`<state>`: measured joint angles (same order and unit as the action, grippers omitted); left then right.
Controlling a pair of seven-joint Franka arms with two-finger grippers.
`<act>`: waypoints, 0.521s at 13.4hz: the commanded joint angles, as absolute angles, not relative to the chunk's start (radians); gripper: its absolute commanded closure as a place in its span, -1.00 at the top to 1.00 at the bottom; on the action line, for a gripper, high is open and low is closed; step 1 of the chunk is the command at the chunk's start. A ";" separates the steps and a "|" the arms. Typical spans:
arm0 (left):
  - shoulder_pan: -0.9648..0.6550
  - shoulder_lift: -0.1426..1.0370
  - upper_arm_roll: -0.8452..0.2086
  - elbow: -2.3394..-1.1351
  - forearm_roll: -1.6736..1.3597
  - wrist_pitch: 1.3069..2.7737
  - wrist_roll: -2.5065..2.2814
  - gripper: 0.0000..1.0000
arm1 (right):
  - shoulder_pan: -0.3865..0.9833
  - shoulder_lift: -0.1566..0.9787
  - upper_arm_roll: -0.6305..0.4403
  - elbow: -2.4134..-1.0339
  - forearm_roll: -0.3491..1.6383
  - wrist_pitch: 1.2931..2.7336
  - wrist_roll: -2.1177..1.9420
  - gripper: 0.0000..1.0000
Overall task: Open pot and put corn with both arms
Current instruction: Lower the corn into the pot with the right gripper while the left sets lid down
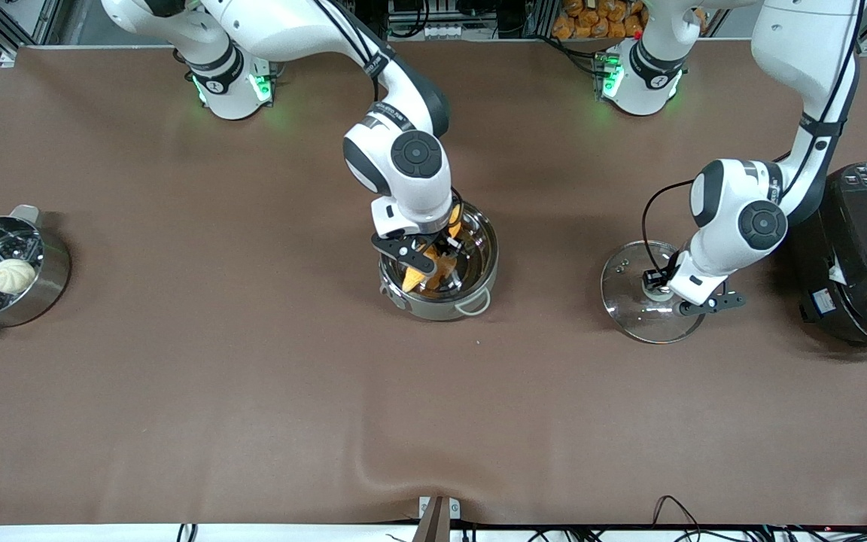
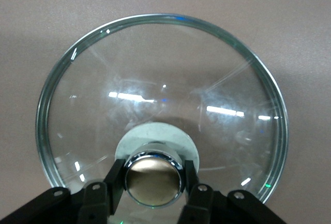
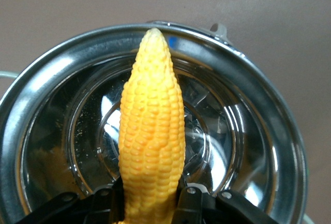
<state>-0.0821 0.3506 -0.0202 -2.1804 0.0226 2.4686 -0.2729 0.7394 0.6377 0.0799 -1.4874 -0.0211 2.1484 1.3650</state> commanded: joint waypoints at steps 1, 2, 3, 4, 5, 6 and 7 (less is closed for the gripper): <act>-0.071 0.334 -0.029 -2.177 0.046 2.476 -0.268 0.99 | 0.752 0.653 0.067 -1.459 -0.043 2.145 1.401 0.36; -0.072 0.325 -0.031 -2.169 0.046 2.470 -0.276 1.00 | 0.752 0.652 0.067 -1.459 -0.044 2.145 1.401 0.75; -0.077 0.302 -0.031 -2.164 0.046 2.468 -0.282 1.00 | 0.749 0.650 0.067 -1.457 -0.051 2.145 1.397 1.00; -0.075 0.273 -0.031 -2.146 0.046 2.458 -0.279 1.00 | 0.739 0.643 0.067 -1.457 -0.049 2.145 1.390 1.00; -0.071 0.244 -0.032 -2.126 0.046 2.404 -0.273 1.00 | 0.727 0.634 0.067 -1.456 -0.046 2.143 1.382 1.00; -0.074 0.221 -0.032 -2.091 0.046 2.352 -0.276 1.00 | 0.709 0.618 0.067 -1.454 -0.041 2.143 1.382 1.00; -0.074 0.201 -0.034 -2.067 0.046 2.305 -0.270 1.00 | 0.692 0.597 0.067 -1.454 -0.035 2.138 1.381 1.00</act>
